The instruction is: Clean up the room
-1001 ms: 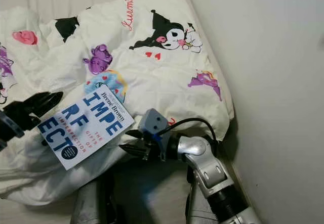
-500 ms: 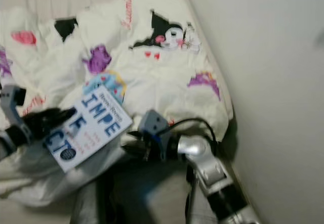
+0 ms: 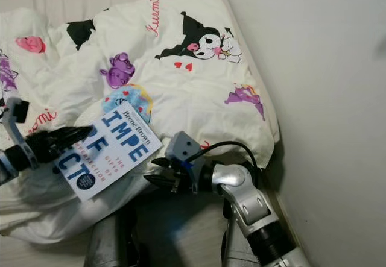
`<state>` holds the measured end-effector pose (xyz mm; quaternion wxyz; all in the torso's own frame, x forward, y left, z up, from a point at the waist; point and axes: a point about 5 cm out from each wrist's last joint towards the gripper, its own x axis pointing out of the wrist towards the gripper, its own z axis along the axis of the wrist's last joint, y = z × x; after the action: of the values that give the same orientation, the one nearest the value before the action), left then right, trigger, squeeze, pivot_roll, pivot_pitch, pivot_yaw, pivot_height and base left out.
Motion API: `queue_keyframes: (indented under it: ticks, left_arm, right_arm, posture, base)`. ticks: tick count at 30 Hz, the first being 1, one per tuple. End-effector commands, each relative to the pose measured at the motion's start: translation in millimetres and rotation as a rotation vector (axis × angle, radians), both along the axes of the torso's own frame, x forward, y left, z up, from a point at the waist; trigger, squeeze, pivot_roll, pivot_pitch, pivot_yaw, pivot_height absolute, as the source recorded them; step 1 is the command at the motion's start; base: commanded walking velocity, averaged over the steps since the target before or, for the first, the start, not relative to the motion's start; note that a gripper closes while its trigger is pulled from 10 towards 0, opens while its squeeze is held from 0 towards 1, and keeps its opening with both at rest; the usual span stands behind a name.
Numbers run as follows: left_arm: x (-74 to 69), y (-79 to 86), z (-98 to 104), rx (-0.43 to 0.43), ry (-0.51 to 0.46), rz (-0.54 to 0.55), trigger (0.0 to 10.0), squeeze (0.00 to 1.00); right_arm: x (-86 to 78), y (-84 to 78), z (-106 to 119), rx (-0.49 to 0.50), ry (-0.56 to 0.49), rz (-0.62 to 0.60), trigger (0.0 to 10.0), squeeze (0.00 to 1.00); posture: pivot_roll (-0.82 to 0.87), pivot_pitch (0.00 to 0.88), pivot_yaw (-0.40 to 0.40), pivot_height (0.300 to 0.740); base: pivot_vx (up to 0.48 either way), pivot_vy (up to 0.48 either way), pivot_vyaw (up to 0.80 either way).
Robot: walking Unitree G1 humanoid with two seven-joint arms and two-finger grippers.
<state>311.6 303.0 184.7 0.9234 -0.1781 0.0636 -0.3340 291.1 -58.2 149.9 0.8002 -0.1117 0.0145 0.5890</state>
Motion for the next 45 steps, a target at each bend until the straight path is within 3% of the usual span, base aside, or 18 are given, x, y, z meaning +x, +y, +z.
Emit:
queue_keyframes:
  ticks: [1,5,6,7,8,9,10,11,12,13,20,23,26,31,33,36,40,45]
  left_arm:
    - [-4.9,-1.4,-9.1,0.003,0.053,-0.055,10.0,1.00]
    - [-8.5,-1.5,-13.4,0.021,0.079,-0.088,10.0,0.95]
    - [-9.7,-1.3,-14.3,0.030,0.082,-0.097,10.0,0.84]
    - [-11.3,-1.4,-15.6,0.045,0.091,-0.111,10.0,0.64]
    - [-11.3,-1.4,-15.6,0.045,0.091,-0.111,10.0,0.64]
    - [-13.1,-1.7,-18.0,0.070,0.106,-0.128,9.9,0.44]
    - [-15.3,-2.6,-23.3,0.114,0.130,-0.146,8.2,0.18]
    - [-16.1,-2.6,-29.4,0.160,0.153,-0.145,4.3,0.06]
    - [-16.5,-2.5,-33.4,0.190,0.165,-0.142,4.3,0.06]
    - [-15.9,-1.9,-36.9,0.223,0.165,-0.128,0.2,0.00]
    - [-9.8,1.4,-37.4,0.252,0.131,-0.053,0.0,0.00]
    - [0.2,7.3,-21.5,0.201,0.036,0.047,0.0,0.00]
    - [2.0,7.9,-16.5,0.181,0.011,0.059,0.0,0.00]
    - [3.9,0.7,9.8,0.019,-0.096,0.032,0.0,0.00]
    - [-5.0,-16.1,30.9,-0.172,-0.181,-0.084,0.0,0.00]
    - [-10.9,-23.9,37.7,-0.235,-0.210,-0.138,0.0,0.00]
    - [-36.5,-54.1,66.0,-0.519,-0.320,-0.280,0.0,0.00]
    - [-58.9,-76.9,75.6,-0.570,-0.308,-0.444,0.0,0.00]
  right_arm:
    - [-6.1,1.1,-6.3,-0.004,0.029,0.022,10.0,0.00]
    - [-6.1,1.4,-6.4,-0.005,0.029,0.024,10.0,0.00]
    - [-6.1,1.5,-6.4,-0.007,0.029,0.025,10.0,0.00]
    - [-6.2,1.4,-6.3,-0.009,0.030,0.026,10.0,0.00]
    - [-6.2,1.4,-6.3,-0.009,0.030,0.026,10.0,0.00]
    - [-6.4,1.4,-6.3,-0.010,0.031,0.027,10.0,0.00]
    - [-6.6,1.4,-6.5,-0.012,0.031,0.028,10.0,0.00]
    - [-6.6,1.7,-6.5,-0.014,0.031,0.029,10.0,0.00]
    - [-6.6,1.9,-6.5,-0.014,0.030,0.029,10.0,0.00]
    - [-6.6,2.1,-6.4,-0.014,0.030,0.029,10.0,0.00]
    - [-6.2,2.1,-5.7,-0.012,0.028,0.026,10.0,0.00]
    - [-4.5,0.7,-5.0,-0.011,0.026,0.020,10.0,0.00]
    - [-4.1,0.6,-5.1,-0.011,0.026,0.019,10.0,0.00]
    - [-3.2,1.7,-5.1,-0.010,0.023,0.018,10.0,0.00]
    - [-3.0,3.4,-3.7,-0.008,0.018,0.023,10.0,0.00]
    - [-2.8,3.9,-2.9,-0.007,0.017,0.025,10.0,0.00]
    - [-3.0,2.6,0.3,-0.005,0.017,0.047,10.0,0.00]
    - [-7.2,3.3,0.5,-0.009,0.031,0.077,10.0,0.00]
  posture:
    - [0.03,0.392,-0.029,0.546]
    - [0.03,0.393,-0.031,0.546]
    - [0.03,0.393,-0.031,0.546]
    - [0.03,0.394,-0.033,0.546]
    - [0.03,0.394,-0.033,0.546]
    - [0.03,0.394,-0.034,0.546]
    - [0.04,0.393,-0.033,0.546]
    - [0.03,0.394,-0.033,0.546]
    - [0.03,0.394,-0.034,0.546]
    - [0.03,0.394,-0.034,0.546]
    - [0.03,0.394,-0.032,0.546]
    - [0.03,0.392,-0.032,0.546]
    - [0.03,0.390,-0.031,0.546]
    - [0.04,0.382,-0.030,0.546]
    - [0.03,0.369,-0.030,0.546]
    - [0.03,0.359,-0.030,0.546]
    - [0.02,0.338,-0.037,0.546]
    - [0.02,0.322,-0.045,0.546]
  base:
    - [0.000,0.000,0.00]
    - [0.000,0.000,0.00]
    - [0.000,0.000,0.00]
    - [0.000,0.000,0.00]
    - [0.000,0.000,0.00]
    - [0.000,0.000,0.00]
    - [0.000,0.000,0.00]
    - [0.000,0.000,0.00]
    - [0.000,0.000,0.00]
    - [0.000,0.000,0.00]
    - [0.000,0.000,0.00]
    - [0.000,0.000,0.00]
    - [0.000,0.000,0.00]
    - [0.000,0.000,0.00]
    - [0.000,0.000,0.00]
    - [0.000,0.000,0.00]
    - [0.000,0.000,0.00]
    - [0.000,0.000,0.00]
